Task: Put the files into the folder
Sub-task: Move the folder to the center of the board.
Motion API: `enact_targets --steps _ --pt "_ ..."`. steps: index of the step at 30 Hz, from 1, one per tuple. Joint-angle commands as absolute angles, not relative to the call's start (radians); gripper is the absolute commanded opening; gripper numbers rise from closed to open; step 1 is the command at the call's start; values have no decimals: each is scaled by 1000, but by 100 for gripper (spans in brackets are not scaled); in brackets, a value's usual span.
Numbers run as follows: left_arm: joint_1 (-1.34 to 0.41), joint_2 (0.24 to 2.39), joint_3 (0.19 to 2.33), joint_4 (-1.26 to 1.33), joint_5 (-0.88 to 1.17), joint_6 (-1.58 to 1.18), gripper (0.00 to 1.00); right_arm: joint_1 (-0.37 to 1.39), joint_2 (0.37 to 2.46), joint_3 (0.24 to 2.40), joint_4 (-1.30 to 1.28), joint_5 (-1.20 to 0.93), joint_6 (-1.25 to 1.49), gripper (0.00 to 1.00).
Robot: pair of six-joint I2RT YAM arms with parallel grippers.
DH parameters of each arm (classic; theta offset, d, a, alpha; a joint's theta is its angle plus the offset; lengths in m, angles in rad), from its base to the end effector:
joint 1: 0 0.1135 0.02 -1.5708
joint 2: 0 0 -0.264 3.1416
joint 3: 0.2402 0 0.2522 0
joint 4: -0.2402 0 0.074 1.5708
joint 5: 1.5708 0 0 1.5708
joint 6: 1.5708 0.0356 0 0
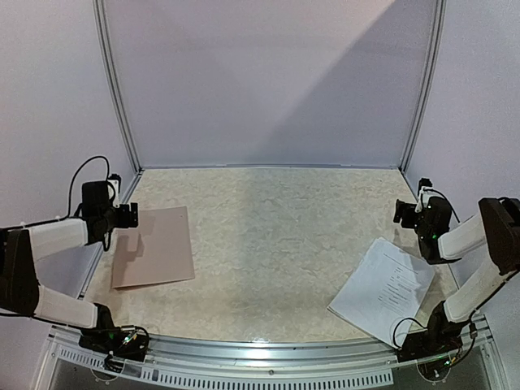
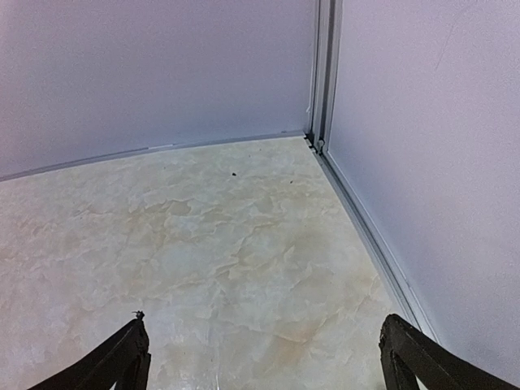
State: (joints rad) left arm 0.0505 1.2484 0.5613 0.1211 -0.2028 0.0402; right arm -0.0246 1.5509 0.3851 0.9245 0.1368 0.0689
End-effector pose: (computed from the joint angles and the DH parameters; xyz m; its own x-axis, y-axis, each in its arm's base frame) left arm 0.2550 0.0201 0.1965 -0.5440 0.0119 -0.8390 -0.1975 0.9700 0.1418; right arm 0.2723 -0.0116 0.1498 -0.2275 0.0738 -0.9710 0.1728 0.9844 0.0343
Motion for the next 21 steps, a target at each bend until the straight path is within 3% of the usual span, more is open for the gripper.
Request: enact_targets --steps 1,3,5,8,13,21 --pt "102 1285 806 -308 -127 300 99 -22 1439 540 616 163 80 99" --pt "123 1311 898 -458 -207 360 99 -22 1399 633 431 141 104 99" --pt "152 1336 960 -560 -289 421 90 -21 1377 723 259 60 128 99" --pt "203 1323 921 -520 -410 573 88 -7 1373 804 110 -79 154 99" --pt "225 1393 830 -390 -584 799 84 143 1348 855 43 -70 128 99" --pt "236 1701 925 -268 -573 822 69 284 1258 874 26 -58 117 99"
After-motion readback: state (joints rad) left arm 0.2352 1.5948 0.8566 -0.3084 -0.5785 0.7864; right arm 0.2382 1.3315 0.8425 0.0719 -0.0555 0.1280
